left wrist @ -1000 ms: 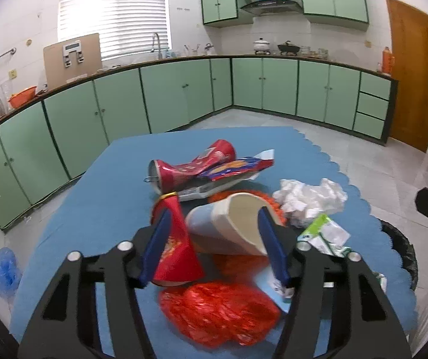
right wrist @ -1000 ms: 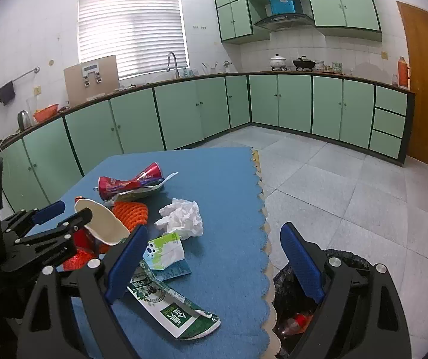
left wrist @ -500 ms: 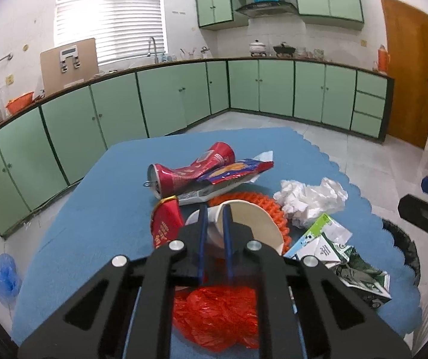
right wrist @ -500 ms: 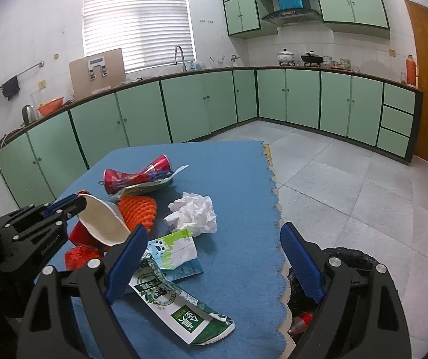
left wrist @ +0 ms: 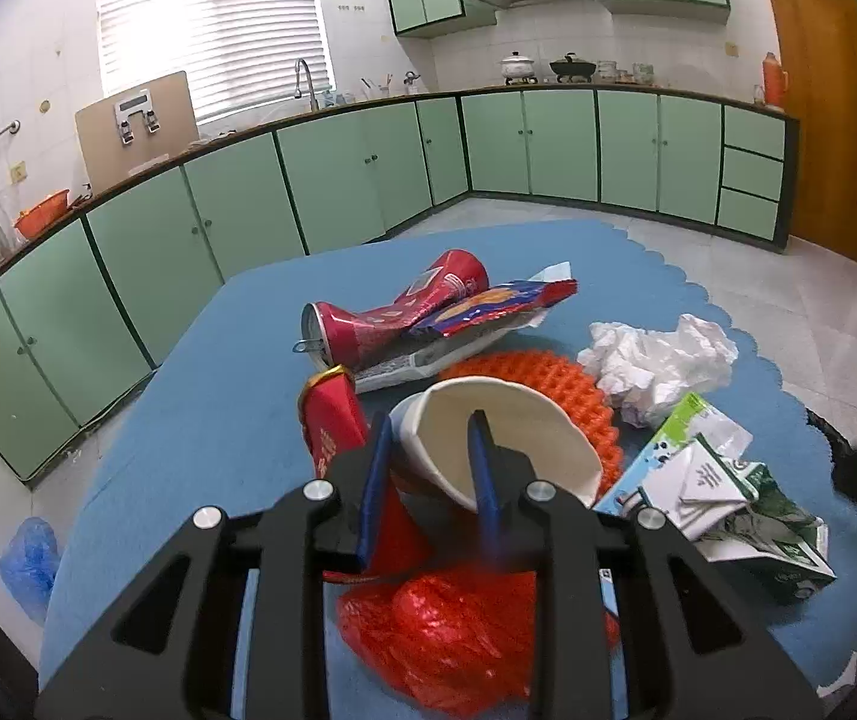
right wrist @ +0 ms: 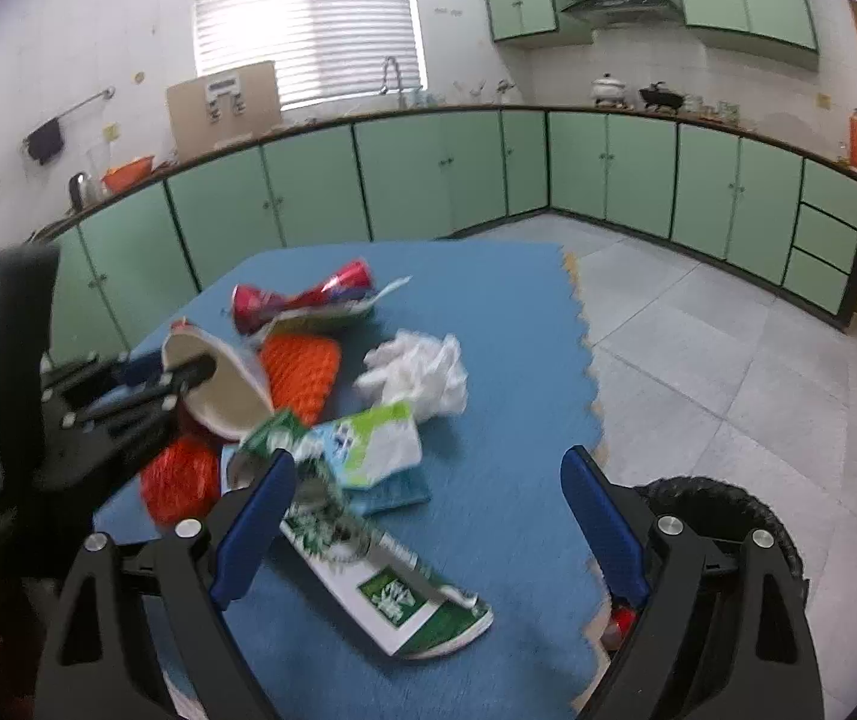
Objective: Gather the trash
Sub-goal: 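Return to the table and grasp the white paper cup with the left gripper, then grasp the green-and-white milk carton with the right gripper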
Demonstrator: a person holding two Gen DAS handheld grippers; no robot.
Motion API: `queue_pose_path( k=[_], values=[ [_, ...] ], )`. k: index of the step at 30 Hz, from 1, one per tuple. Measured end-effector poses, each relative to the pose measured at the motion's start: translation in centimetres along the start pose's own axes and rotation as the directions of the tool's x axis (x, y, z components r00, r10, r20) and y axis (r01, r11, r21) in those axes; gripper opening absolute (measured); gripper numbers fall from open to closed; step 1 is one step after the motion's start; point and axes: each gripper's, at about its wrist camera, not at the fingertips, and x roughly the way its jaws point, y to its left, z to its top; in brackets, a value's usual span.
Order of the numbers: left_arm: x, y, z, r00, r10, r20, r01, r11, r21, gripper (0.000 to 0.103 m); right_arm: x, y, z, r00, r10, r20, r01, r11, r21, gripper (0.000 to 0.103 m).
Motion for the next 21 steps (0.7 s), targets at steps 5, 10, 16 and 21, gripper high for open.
queue_pose_path(
  k=[5,10,16,21],
  values=[
    [-0.2,0.7,0.1,1.0,0.016,0.02,-0.015,0.999,-0.029,0.005,0.4,0.5,-0.8,1.0,0.026,-0.011,-0.026,1.0,0.005,0.088],
    [-1.8,1.5,0.4,0.997,0.012,0.07,-0.009,0.999,-0.043,0.004,1.0,1.4,-1.7,0.999,0.034,-0.031,-0.035,0.999,-0.032,0.088],
    [-4.5,2.2,0.4,0.995,0.007,0.102,-0.001,0.998,-0.06,0.004,1.2,1.9,-2.1,0.998,0.044,-0.054,-0.048,0.996,-0.075,0.088],
    [-6.3,2.1,-0.2,0.995,-0.017,0.099,0.024,0.998,-0.063,0.004,1.9,1.9,-2.6,0.997,0.04,-0.066,-0.045,0.996,-0.08,0.087]
  ],
)
